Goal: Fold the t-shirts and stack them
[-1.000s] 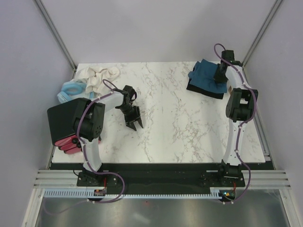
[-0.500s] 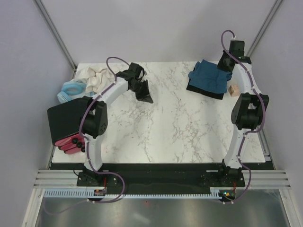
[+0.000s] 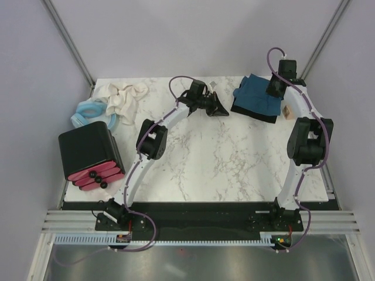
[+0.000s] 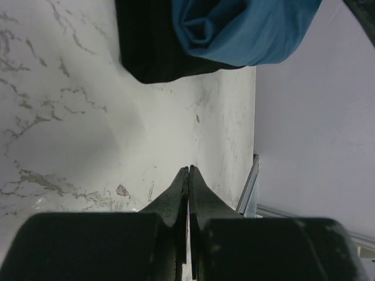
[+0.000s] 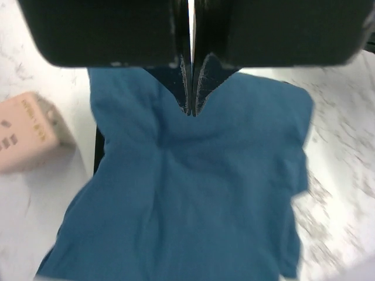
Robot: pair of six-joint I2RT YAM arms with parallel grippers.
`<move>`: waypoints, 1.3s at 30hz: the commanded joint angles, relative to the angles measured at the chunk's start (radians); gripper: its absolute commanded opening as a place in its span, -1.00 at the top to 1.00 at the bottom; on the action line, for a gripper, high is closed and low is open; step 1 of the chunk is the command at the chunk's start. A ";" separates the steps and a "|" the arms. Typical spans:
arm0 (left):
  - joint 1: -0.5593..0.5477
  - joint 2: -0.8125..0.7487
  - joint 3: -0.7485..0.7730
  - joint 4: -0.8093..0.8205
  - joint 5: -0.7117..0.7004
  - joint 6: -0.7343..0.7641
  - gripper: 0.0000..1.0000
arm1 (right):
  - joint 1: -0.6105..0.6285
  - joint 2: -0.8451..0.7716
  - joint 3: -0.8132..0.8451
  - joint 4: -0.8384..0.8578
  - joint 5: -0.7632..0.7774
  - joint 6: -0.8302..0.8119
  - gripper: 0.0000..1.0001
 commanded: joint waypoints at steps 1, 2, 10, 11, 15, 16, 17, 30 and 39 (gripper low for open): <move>0.004 -0.115 -0.085 0.118 0.071 0.003 0.96 | 0.011 -0.109 -0.107 0.073 0.044 0.001 1.00; 0.005 -0.150 -0.109 0.095 0.063 0.026 0.96 | 0.011 -0.124 -0.158 0.093 0.073 0.008 1.00; 0.012 -0.253 -0.294 0.068 0.100 0.098 0.96 | 0.014 -0.107 -0.169 0.072 0.212 0.026 1.00; 0.012 -0.267 -0.317 0.065 0.100 0.106 0.96 | 0.014 -0.109 -0.175 0.072 0.229 0.021 1.00; 0.013 -0.324 -0.424 0.049 0.095 0.147 0.96 | 0.014 -0.100 -0.169 0.045 0.271 -0.009 1.00; 0.013 -0.337 -0.435 0.034 0.097 0.153 0.96 | 0.014 -0.092 -0.161 0.032 0.275 -0.014 1.00; 0.013 -0.342 -0.446 0.028 0.099 0.158 0.96 | 0.014 -0.081 -0.149 0.020 0.281 -0.014 1.00; 0.025 -0.426 -0.550 -0.067 0.040 0.221 0.96 | 0.014 0.089 -0.002 -0.212 0.292 -0.017 1.00; 0.048 -0.474 -0.613 -0.089 0.013 0.244 0.96 | 0.014 0.112 0.003 -0.313 0.328 -0.023 1.00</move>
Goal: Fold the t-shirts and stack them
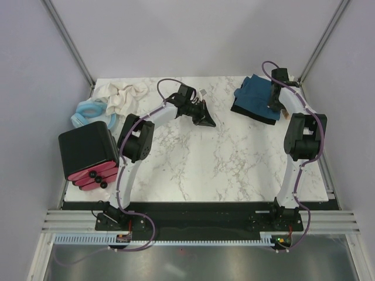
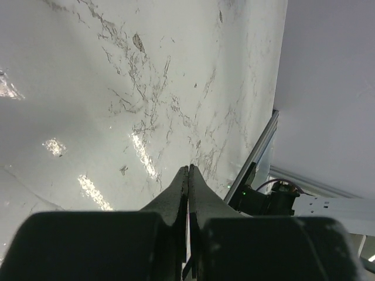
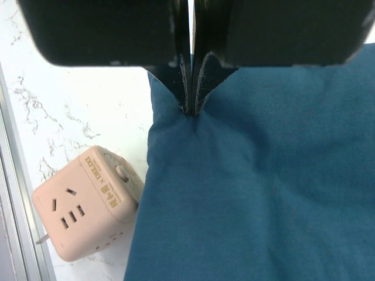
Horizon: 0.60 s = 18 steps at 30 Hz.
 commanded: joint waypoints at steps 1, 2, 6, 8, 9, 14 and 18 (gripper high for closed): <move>0.018 -0.084 -0.025 -0.018 -0.013 0.059 0.96 | 0.000 0.022 0.025 -0.101 0.007 -0.012 1.00; 0.021 -0.087 -0.031 -0.019 -0.014 0.059 0.96 | 0.001 0.028 0.032 -0.101 -0.014 -0.017 1.00; 0.027 -0.093 -0.036 -0.026 -0.013 0.064 0.96 | 0.000 0.028 0.087 -0.095 -0.059 -0.025 0.46; 0.032 -0.097 -0.041 -0.035 -0.013 0.068 0.96 | 0.000 0.008 0.129 -0.067 -0.064 -0.020 0.38; 0.033 -0.100 -0.044 -0.036 -0.016 0.068 0.96 | -0.001 -0.022 0.140 -0.049 -0.059 -0.019 0.34; 0.041 -0.115 -0.071 -0.041 -0.021 0.076 0.96 | -0.001 -0.064 0.250 0.002 -0.039 -0.035 0.35; 0.044 -0.132 -0.090 -0.047 -0.024 0.084 0.96 | -0.002 0.002 0.318 -0.050 -0.069 -0.029 0.62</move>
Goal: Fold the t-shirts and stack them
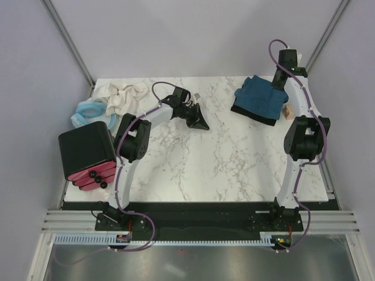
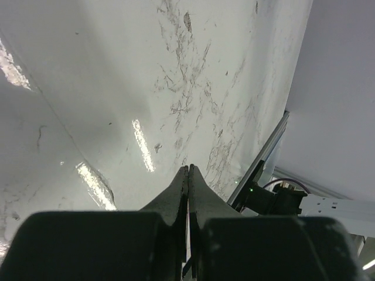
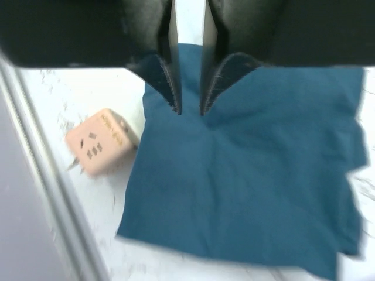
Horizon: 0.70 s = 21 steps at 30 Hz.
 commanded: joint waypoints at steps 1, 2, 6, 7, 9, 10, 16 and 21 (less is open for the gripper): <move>0.008 -0.104 -0.020 -0.009 -0.012 0.054 0.96 | 0.001 -0.001 0.072 -0.010 -0.028 0.006 0.70; 0.010 -0.109 -0.030 -0.010 -0.013 0.057 0.96 | 0.001 0.005 0.064 -0.017 -0.026 0.017 0.77; 0.013 -0.132 -0.063 -0.011 -0.018 0.065 0.96 | 0.003 0.007 -0.021 0.050 0.044 0.023 1.00; 0.015 -0.138 -0.067 -0.012 -0.018 0.065 0.96 | 0.001 0.007 -0.057 0.073 0.069 0.022 1.00; 0.013 -0.146 -0.087 -0.015 -0.018 0.069 0.96 | -0.001 0.025 -0.071 0.120 0.090 0.023 1.00; 0.015 -0.149 -0.093 -0.015 -0.018 0.071 0.96 | -0.001 0.038 -0.055 0.121 0.099 0.025 1.00; 0.015 -0.184 -0.142 -0.026 -0.029 0.083 0.96 | -0.002 0.154 0.055 0.059 0.106 0.020 1.00; 0.016 -0.209 -0.155 -0.043 -0.041 0.086 0.96 | -0.004 0.252 0.135 -0.004 0.072 0.016 1.00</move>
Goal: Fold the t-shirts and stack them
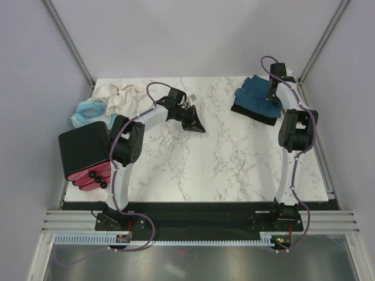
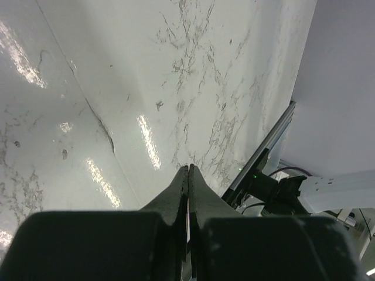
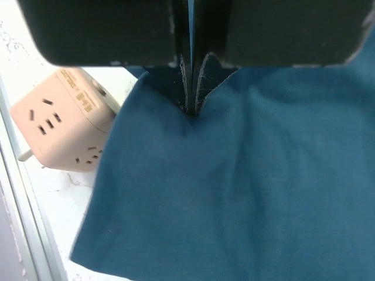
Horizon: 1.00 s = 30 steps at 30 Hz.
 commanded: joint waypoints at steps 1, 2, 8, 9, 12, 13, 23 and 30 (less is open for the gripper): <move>0.004 -0.081 -0.013 -0.018 -0.023 0.052 0.96 | -0.002 0.052 0.085 -0.040 -0.007 0.006 1.00; 0.004 -0.084 -0.014 -0.022 -0.028 0.054 0.96 | -0.003 0.059 0.083 -0.038 -0.010 0.008 1.00; 0.008 -0.107 -0.034 -0.036 -0.038 0.065 0.96 | -0.006 0.080 0.092 -0.026 -0.011 0.009 1.00; 0.008 -0.111 -0.037 -0.038 -0.041 0.066 0.96 | -0.006 0.085 0.097 -0.025 -0.013 0.008 1.00; 0.010 -0.117 -0.047 -0.042 -0.043 0.072 0.96 | -0.009 0.108 0.127 -0.023 -0.022 0.000 1.00; 0.011 -0.117 -0.051 -0.047 -0.043 0.074 0.96 | -0.009 0.114 0.146 -0.020 -0.024 -0.003 1.00; 0.019 -0.139 -0.074 -0.073 -0.055 0.102 0.96 | -0.017 0.109 0.178 0.038 -0.115 -0.009 0.68; 0.030 -0.166 -0.106 -0.102 -0.089 0.108 0.86 | -0.015 -0.159 0.016 0.193 -0.249 0.026 0.41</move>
